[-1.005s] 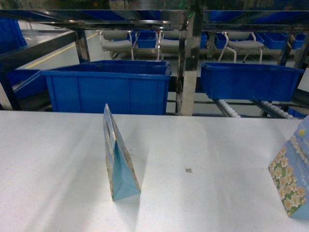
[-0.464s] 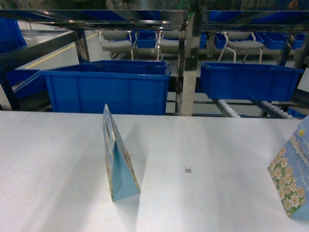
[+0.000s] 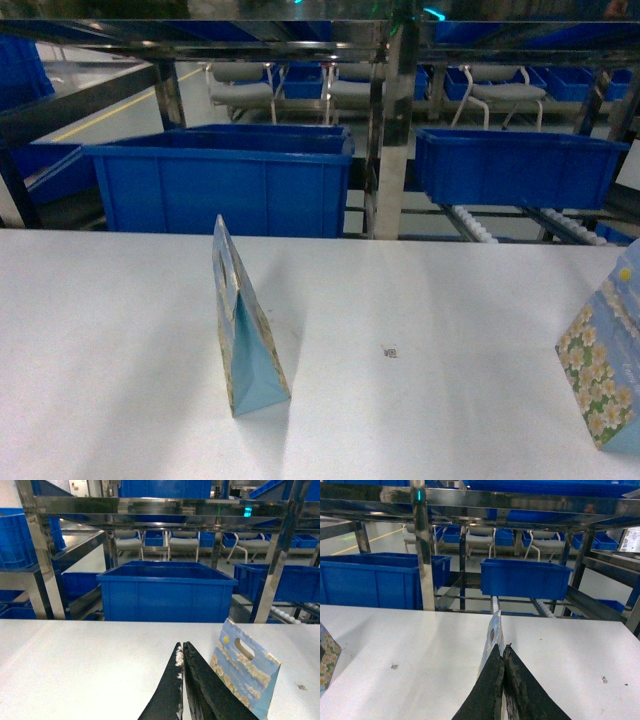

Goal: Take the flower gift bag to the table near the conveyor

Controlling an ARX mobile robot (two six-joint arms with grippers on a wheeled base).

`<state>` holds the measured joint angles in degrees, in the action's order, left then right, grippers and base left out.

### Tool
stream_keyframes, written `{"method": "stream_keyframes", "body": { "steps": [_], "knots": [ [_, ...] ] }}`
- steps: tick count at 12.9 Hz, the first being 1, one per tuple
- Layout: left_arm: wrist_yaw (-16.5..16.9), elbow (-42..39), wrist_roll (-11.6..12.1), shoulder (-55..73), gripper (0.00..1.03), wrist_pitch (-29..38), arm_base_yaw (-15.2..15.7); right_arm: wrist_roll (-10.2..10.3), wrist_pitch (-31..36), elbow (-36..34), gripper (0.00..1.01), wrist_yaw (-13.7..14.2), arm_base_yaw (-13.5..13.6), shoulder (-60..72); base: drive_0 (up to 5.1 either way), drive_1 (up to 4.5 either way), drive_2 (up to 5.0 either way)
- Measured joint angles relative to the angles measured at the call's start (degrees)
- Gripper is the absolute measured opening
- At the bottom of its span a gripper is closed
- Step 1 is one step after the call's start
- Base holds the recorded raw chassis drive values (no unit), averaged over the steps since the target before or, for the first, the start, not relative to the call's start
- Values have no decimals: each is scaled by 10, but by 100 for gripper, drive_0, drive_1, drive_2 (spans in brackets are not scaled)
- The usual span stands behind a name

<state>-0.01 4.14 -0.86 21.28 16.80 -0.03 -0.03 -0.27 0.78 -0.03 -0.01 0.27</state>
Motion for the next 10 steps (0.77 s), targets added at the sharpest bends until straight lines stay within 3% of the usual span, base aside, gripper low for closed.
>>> {"method": "stream_keyframes", "body": {
  "steps": [10],
  "knots": [
    [0, -33, 0, -103, 2, -56, 0, 0, 0, 0, 2, 0, 0, 0, 0, 0, 0]
  ]
}}
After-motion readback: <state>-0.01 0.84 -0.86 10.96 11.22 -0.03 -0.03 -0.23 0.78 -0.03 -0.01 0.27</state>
